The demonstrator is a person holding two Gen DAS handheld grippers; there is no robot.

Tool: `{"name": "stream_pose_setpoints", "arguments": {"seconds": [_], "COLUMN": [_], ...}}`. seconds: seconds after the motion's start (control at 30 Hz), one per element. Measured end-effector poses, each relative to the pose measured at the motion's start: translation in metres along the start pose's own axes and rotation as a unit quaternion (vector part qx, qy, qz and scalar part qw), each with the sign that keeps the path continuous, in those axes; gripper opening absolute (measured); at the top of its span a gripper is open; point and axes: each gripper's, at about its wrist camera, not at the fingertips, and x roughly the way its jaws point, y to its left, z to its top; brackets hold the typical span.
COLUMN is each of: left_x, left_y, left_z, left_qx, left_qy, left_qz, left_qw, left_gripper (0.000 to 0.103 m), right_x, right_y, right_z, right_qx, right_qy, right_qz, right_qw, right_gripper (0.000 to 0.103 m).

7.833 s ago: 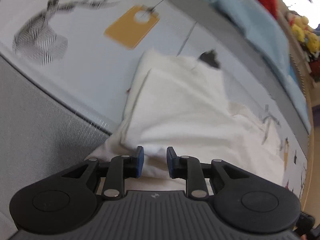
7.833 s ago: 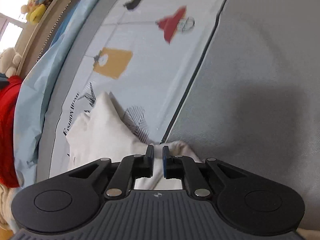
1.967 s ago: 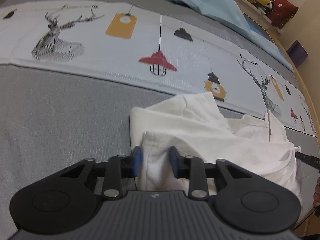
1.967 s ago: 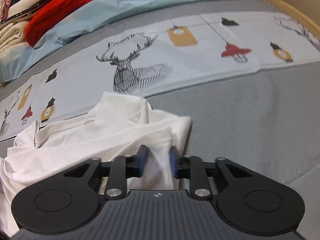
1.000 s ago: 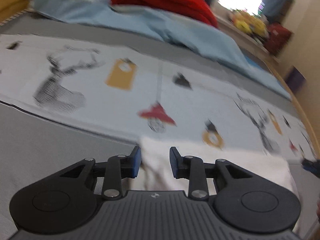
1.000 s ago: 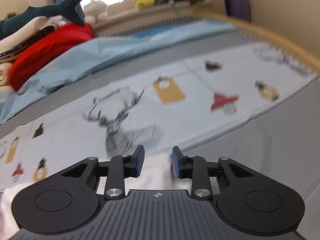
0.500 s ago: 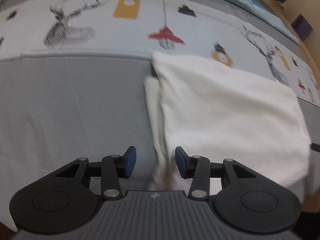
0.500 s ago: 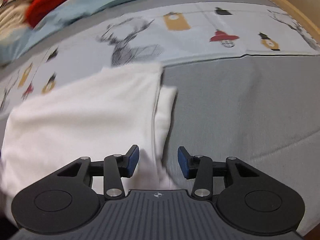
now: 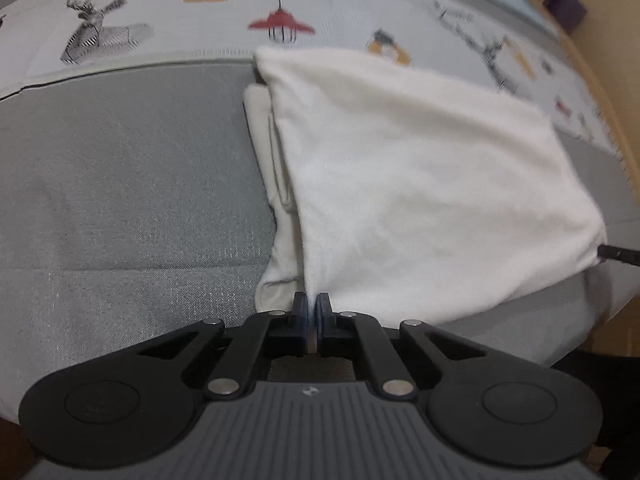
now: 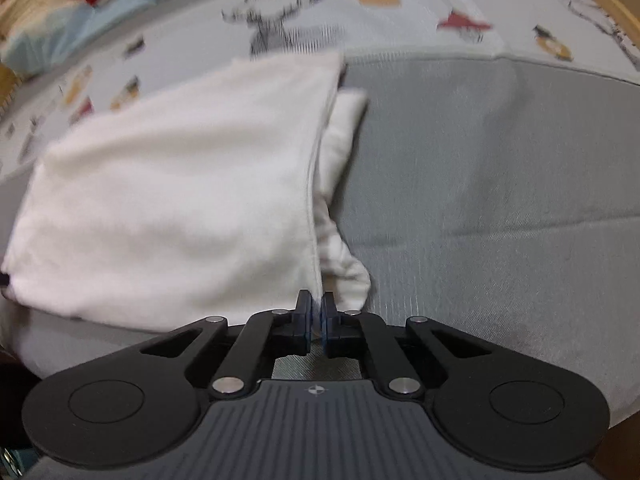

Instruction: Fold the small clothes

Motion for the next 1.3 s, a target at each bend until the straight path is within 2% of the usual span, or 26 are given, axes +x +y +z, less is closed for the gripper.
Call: {"name": "stream_pose_setpoints", "arguments": {"seconds": [0.07, 0.2, 0.3, 0.4, 0.53, 0.63, 0.7, 0.77, 0.9, 0.93, 1.17, 1.3], "left_x": [0.002, 0.021, 0.013, 0.000, 0.006, 0.021, 0.028, 0.025, 0.006, 0.005, 0.028, 0.017], "left_y": [0.002, -0.004, -0.007, -0.004, -0.011, -0.016, -0.016, -0.015, -0.019, -0.020, -0.024, -0.033], "left_z": [-0.006, -0.011, -0.008, -0.005, -0.001, -0.006, -0.008, -0.006, -0.001, 0.001, -0.001, -0.002], "left_qx": [0.001, 0.038, 0.048, 0.041, 0.059, 0.087, 0.094, 0.087, 0.082, 0.080, 0.099, 0.110], "left_qy": [0.012, 0.063, 0.042, 0.011, 0.009, 0.039, 0.057, 0.053, 0.008, 0.005, 0.036, 0.006], "left_qz": [0.009, 0.033, 0.039, 0.033, 0.019, 0.036, 0.064, 0.064, 0.028, 0.023, 0.058, 0.059], "left_qw": [0.9999, 0.9967, 0.9972, 0.9986, 0.9981, 0.9948, 0.9919, 0.9928, 0.9962, 0.9965, 0.9927, 0.9921], "left_gripper": [0.004, 0.005, 0.006, 0.006, 0.006, 0.006, 0.010, 0.012, 0.024, 0.024, 0.024, 0.024], "right_x": [-0.001, 0.014, 0.005, -0.010, -0.015, 0.003, 0.020, 0.027, 0.019, 0.020, 0.017, 0.008], "right_y": [-0.009, -0.005, 0.002, 0.003, 0.000, 0.007, 0.015, 0.018, 0.016, 0.016, 0.020, 0.025], "right_z": [-0.004, -0.013, -0.009, -0.002, 0.004, 0.005, 0.005, 0.003, 0.005, 0.005, 0.004, 0.004], "right_qx": [0.026, -0.003, -0.013, -0.012, -0.003, -0.023, -0.044, -0.058, -0.054, -0.055, -0.063, -0.058], "right_qy": [0.017, 0.061, 0.044, 0.000, -0.022, 0.006, 0.040, 0.057, 0.043, 0.045, 0.044, 0.031], "right_qz": [0.000, -0.032, -0.040, -0.059, -0.029, -0.026, -0.051, -0.076, -0.066, -0.068, -0.076, -0.078], "right_qw": [1.000, 0.998, 0.998, 0.998, 0.999, 0.999, 0.997, 0.994, 0.995, 0.995, 0.994, 0.995], "right_gripper": [0.003, 0.003, 0.004, 0.005, 0.005, 0.007, 0.007, 0.007, 0.008, 0.008, 0.008, 0.008]}}
